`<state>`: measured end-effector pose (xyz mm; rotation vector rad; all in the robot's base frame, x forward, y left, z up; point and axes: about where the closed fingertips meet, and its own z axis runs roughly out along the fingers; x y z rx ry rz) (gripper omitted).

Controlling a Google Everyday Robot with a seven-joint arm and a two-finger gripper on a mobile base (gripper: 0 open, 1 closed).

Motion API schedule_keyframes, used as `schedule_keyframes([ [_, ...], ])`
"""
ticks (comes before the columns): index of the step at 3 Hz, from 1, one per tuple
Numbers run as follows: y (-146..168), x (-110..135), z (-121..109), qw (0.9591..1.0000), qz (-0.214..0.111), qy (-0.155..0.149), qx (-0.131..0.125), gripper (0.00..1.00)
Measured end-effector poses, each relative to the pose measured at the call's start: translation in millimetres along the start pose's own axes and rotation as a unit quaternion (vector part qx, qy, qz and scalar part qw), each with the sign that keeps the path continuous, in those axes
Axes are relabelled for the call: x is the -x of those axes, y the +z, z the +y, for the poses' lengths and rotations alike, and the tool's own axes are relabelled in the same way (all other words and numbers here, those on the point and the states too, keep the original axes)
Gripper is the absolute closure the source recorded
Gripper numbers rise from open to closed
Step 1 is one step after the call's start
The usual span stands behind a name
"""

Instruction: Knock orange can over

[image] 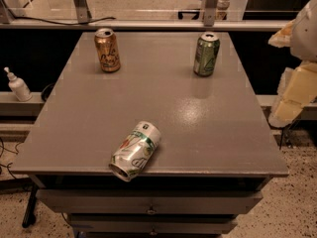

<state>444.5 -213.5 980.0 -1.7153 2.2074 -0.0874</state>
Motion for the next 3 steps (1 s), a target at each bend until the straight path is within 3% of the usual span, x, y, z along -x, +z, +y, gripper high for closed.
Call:
schedule_keyframes([
  [1, 21.8, 49.5, -14.3, 0.9984, -0.056, -0.006, 0.013, 0.0],
  [2, 46.6, 125.9, -36.7, 0.9913, -0.128, -0.007, 0.032, 0.0],
  [3, 65.9, 214.8, -61.4, 0.9778, -0.204, -0.005, 0.05, 0.0],
])
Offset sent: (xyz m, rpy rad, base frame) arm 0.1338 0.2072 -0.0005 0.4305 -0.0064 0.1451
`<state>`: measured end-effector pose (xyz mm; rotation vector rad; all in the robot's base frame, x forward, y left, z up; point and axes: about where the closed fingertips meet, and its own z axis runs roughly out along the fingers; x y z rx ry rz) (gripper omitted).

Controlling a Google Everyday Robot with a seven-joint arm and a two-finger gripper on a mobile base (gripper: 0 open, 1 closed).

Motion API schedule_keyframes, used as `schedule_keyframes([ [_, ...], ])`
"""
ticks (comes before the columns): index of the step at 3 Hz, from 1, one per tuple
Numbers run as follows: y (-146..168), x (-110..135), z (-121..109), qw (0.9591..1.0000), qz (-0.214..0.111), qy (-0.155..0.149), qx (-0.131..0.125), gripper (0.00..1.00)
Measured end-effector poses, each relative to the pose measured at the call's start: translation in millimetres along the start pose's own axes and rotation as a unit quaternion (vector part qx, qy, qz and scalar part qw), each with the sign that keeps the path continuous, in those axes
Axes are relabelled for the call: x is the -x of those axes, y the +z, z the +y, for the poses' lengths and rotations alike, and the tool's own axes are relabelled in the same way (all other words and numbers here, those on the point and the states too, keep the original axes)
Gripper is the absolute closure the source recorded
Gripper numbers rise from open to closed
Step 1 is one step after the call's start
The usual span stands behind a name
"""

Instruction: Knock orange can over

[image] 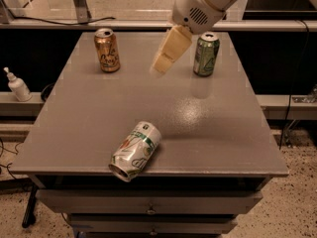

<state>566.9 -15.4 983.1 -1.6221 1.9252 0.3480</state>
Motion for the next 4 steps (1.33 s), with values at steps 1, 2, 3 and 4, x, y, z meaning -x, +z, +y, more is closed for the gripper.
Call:
schedule_keyframes([
  [1, 0.0, 0.0, 0.0, 1.0, 0.0, 0.0, 0.0, 0.0],
  [2, 4.7, -0.9, 1.2, 1.0, -0.008, 0.004, 0.002, 0.0],
  [3, 31.8, 1.7, 0.8, 0.9994, -0.033, 0.009, 0.006, 0.0],
  [4, 68.2, 21.2, -25.9, 0.9954, -0.092, 0.02, -0.018, 0.0],
])
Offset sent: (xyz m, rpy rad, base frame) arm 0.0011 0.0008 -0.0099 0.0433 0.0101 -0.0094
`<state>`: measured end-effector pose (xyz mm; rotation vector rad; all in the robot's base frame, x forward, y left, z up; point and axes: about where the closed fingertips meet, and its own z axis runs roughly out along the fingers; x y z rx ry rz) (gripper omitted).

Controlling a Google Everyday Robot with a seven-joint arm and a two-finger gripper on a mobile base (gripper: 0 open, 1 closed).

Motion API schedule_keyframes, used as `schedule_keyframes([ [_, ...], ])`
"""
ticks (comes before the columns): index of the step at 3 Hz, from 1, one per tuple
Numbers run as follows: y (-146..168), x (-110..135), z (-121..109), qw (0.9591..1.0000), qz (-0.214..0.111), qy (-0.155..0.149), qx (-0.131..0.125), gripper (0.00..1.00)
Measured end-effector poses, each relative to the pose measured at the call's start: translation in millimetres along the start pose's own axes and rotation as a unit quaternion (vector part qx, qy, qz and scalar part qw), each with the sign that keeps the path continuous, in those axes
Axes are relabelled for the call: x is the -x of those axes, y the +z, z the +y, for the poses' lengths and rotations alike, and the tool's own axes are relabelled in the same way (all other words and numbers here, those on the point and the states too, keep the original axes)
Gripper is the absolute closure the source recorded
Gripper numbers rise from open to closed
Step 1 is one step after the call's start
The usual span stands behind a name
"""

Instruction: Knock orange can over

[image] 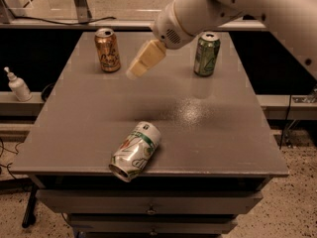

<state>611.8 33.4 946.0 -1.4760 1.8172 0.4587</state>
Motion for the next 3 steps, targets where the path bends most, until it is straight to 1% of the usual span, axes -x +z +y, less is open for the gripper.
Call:
schedule_keyframes([
  [1, 33.6, 10.1, -37.7, 0.9974, -0.058, 0.022, -0.036, 0.0],
  [2, 63.2, 17.9, -66.2, 0.9913, -0.107, 0.055, -0.054, 0.0],
  [3, 93.4, 31.8, -82.5, 0.9834, -0.152, 0.081, -0.057, 0.0],
])
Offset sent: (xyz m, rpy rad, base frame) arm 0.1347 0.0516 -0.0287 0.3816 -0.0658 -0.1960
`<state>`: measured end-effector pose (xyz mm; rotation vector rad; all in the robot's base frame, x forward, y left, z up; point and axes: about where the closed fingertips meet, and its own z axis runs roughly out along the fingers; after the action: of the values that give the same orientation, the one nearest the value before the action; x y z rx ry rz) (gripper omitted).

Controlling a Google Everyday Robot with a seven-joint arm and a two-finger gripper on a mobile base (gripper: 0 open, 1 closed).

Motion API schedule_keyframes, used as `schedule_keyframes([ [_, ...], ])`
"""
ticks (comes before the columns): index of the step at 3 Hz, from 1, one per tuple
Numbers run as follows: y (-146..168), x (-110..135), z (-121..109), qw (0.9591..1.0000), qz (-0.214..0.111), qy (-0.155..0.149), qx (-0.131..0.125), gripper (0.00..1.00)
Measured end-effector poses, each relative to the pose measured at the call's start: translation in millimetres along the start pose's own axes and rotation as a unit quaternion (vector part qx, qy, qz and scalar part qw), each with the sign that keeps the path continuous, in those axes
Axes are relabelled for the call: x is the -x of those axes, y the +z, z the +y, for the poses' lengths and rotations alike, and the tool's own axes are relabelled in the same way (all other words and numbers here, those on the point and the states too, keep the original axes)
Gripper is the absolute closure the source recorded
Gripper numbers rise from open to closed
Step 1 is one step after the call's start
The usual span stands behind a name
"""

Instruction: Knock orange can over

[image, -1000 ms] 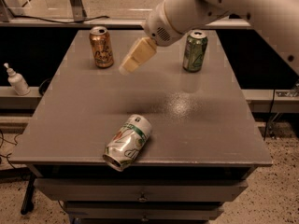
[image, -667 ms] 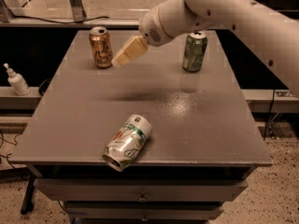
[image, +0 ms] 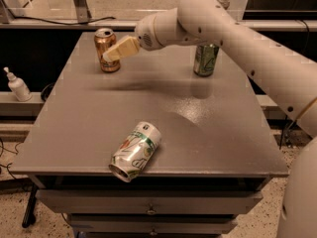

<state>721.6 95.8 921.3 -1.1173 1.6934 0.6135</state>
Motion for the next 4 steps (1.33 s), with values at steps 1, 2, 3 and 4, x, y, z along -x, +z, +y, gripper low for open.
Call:
schedule_keyframes([
  [1, 29.5, 3.8, 0.4, 0.9996, -0.023, 0.017, 0.008, 0.0],
  [2, 55.4, 4.7, 8.3, 0.9988, -0.036, 0.026, 0.02, 0.0],
  [3, 69.0, 0.0, 10.8, 0.9985, -0.041, 0.029, 0.023, 0.11],
  [4, 67.3, -4.2, 5.9, 0.9987, -0.041, 0.025, 0.018, 0.33],
])
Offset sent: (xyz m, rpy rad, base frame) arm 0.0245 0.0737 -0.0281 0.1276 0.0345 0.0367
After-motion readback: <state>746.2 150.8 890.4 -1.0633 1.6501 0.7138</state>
